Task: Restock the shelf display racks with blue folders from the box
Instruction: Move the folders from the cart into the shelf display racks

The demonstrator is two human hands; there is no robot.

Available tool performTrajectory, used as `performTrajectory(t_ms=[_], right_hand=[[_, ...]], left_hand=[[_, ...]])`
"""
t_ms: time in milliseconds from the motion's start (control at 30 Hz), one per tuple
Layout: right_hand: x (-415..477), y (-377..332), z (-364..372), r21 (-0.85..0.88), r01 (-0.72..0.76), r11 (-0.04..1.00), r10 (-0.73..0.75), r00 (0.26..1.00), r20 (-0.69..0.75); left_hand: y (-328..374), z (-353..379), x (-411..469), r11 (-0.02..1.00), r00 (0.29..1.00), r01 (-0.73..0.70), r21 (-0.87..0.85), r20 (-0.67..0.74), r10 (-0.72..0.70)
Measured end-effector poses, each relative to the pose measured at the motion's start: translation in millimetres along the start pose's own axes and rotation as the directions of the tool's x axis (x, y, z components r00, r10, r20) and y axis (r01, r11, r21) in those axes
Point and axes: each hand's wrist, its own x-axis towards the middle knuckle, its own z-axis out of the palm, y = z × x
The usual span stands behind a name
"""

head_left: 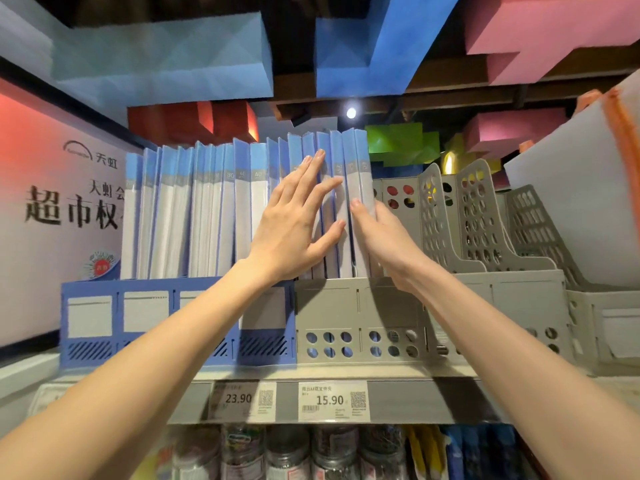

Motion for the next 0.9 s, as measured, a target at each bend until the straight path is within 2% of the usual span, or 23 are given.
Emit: performTrajectory(t_ms=[133, 200, 267, 333, 433, 533, 667, 900], right_hand=[[-10.2, -6.0, -8.3, -0.088, -0.091, 0.992, 0.093, 0.995, 0.021], [-19.9, -14.8, -14.8, -0.173, -0.094, 0.980, 0.090, 0.996, -0.030], [-27.5, -23.6, -15.5, -0.289, -0.047, 0.956, -0.007, 0.983, -0.185], [-32.5, -34.5, -6.2, -0.432, 0.005, 0.902, -0.166, 0.927, -0.335], [-44.7, -51.0, 32.9, -0.557, 0.127, 0.820, -0.373, 0.858, -0.354], [-67.5, -68.3, 91.2, -0.493, 0.289, 0.820, -0.459, 0.847, -0.267], [-111.7, -94.3, 193.6, -0.348, 0.397, 0.849, -0.475, 0.863, -0.174], [-179.3, -132.1, 344.7, -0.086, 0.332, 0.939, -0.338, 0.938, -0.068]], left_hand=[[-1.4, -11.0, -7.2, 0.991, 0.999, -0.015, -0.134, 0.035, 0.020], [-2.1, -21.0, -18.7, 0.968, 0.999, -0.021, -0.252, 0.021, 0.028], [-3.9, -36.5, -37.0, 0.939, 1.000, -0.012, -0.343, -0.001, 0.013], [-6.1, -55.4, -53.7, 0.931, 0.999, 0.012, -0.365, -0.032, -0.025], [-17.4, -87.6, -85.7, 0.928, 0.992, 0.066, -0.366, -0.073, -0.099], [-38.4, -124.4, -126.4, 0.903, 0.974, 0.179, -0.390, -0.057, -0.218], [-83.9, -189.9, -193.7, 0.857, 0.932, 0.330, -0.396, -0.010, -0.363], [-157.6, -295.1, -293.5, 0.723, 0.803, 0.545, -0.424, 0.017, -0.595]])
